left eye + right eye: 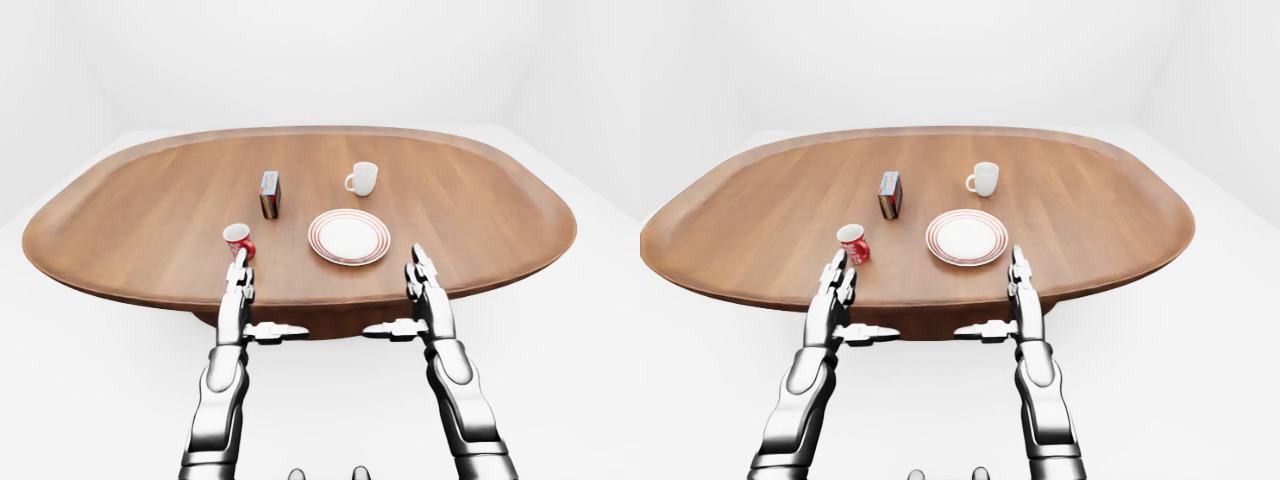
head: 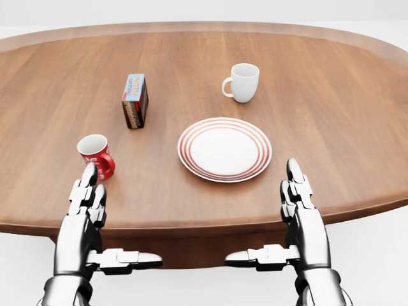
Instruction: Pick up the red mug and put it on the plate
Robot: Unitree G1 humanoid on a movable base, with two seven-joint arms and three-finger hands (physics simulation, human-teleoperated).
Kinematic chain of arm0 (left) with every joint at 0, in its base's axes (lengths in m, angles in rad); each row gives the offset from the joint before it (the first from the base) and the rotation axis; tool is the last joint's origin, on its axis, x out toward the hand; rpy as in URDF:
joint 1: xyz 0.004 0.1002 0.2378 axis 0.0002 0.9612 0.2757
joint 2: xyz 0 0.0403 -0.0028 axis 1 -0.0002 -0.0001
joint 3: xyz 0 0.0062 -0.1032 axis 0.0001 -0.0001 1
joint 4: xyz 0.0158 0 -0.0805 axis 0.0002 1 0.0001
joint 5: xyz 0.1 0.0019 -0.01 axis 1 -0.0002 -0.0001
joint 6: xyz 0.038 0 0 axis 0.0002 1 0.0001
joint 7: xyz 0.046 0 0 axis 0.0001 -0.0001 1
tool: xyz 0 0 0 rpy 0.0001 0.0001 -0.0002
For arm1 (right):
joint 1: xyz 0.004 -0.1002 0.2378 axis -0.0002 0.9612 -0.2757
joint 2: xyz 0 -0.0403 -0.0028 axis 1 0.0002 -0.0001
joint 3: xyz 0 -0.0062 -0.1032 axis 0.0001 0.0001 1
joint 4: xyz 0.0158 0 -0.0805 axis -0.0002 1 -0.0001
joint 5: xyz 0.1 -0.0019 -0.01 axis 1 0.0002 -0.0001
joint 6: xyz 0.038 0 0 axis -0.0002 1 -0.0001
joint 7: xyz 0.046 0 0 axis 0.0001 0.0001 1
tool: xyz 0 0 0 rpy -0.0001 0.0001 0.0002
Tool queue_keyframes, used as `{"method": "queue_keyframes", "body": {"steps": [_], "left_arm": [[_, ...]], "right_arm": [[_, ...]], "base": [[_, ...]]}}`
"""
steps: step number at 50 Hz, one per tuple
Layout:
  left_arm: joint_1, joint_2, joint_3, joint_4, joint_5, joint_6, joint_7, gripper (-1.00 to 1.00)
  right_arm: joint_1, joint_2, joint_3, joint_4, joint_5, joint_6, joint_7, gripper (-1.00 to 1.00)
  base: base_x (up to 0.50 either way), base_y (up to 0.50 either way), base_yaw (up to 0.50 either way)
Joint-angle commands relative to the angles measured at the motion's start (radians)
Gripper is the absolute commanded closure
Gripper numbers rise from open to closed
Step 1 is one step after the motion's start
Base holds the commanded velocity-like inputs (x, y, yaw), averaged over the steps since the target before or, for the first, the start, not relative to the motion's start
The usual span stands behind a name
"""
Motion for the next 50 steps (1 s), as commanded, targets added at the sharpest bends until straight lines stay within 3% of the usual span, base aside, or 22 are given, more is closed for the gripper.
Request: {"method": "queue_keyframes", "body": {"steps": [1,11,14,15,16,18,19,23,28,37,43,50], "left_arm": [[-0.012,0.016,0.034,0.005,-0.022,0.002,-0.020,-1.00],[-0.010,0.020,0.042,-0.024,-0.023,0.019,-0.014,-1.00],[-0.007,0.029,0.063,-0.081,-0.041,0.060,-0.014,-1.00],[-0.006,0.031,0.074,-0.110,-0.053,0.081,-0.015,-1.00],[-0.010,0.042,0.094,-0.144,-0.058,0.089,-0.009,-1.00],[-0.013,0.047,0.109,-0.161,-0.064,0.089,-0.007,-1.00],[-0.025,0.067,0.156,-0.191,-0.092,0.089,-0.003,-1.00],[-0.038,0.109,0.252,-0.204,-0.136,0.089,0.003,-1.00],[-0.032,0.141,0.339,-0.174,-0.211,0.089,-0.007,-1.00],[-0.012,0.183,0.492,-0.242,-0.339,0.089,0.065,-1.00],[0.000,0.202,0.588,-0.228,-0.420,0.089,0.151,-1.00],[0.009,0.218,0.600,-0.204,-0.443,0.089,0.183,-1.00]], "right_arm": [[0.001,-0.014,-0.026,-0.008,0.013,0.008,0.027,-1.00],[0.000,-0.017,-0.031,-0.025,0.013,0.019,0.030,-1.00],[-0.009,-0.026,-0.056,-0.054,0.023,0.031,0.024,-1.00],[-0.029,-0.040,-0.091,-0.084,0.037,0.065,0.008,-1.00],[-0.038,-0.051,-0.108,-0.099,0.042,0.078,0.006,-1.00],[-0.047,-0.061,-0.127,-0.114,0.049,0.083,0.004,-1.00],[-0.061,-0.086,-0.176,-0.155,0.077,0.083,-0.003,-1.00],[-0.057,-0.127,-0.277,-0.288,0.150,0.083,-0.006,-1.00],[-0.051,-0.173,-0.411,-0.404,0.222,0.083,-0.012,-1.00],[-0.042,-0.258,-0.623,-0.396,0.355,0.083,-0.019,-1.00],[-0.013,-0.282,-0.705,-0.378,0.411,0.083,-0.014,-1.00],[-0.014,-0.294,-0.708,-0.333,0.412,0.083,-0.019,-1.00]], "base": [[0.00,0.00,0.00],[0.00,0.00,0.00],[0.00,0.00,0.00],[0.00,0.00,0.00],[0.00,0.00,0.00],[0.00,0.00,0.00],[0.00,0.00,0.00],[0.00,0.00,0.00],[0.00,0.00,0.00],[0.00,0.00,0.00],[0.00,0.00,0.00],[0.00,0.00,0.00]]}}
